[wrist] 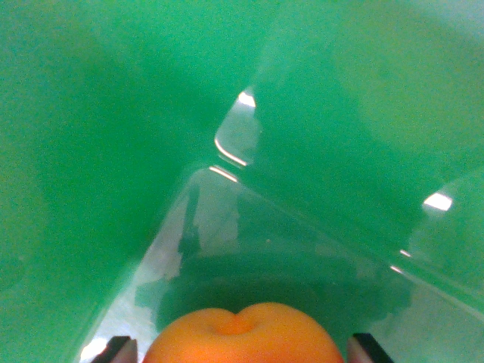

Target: Pick fruit

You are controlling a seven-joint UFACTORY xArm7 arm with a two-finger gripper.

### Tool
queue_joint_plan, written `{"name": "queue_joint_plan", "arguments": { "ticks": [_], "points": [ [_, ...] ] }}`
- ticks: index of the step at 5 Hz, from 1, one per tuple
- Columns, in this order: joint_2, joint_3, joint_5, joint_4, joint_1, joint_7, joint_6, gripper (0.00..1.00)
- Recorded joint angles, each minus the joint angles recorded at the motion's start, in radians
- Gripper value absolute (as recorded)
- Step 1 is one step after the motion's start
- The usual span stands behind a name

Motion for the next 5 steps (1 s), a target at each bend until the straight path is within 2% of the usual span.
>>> {"name": "queue_joint_plan", "arguments": {
  "ticks": [5],
  "points": [
    [-0.012, 0.0, -0.0003, 0.017, -0.0004, 0.001, 0.028, 1.0]
  ]
}}
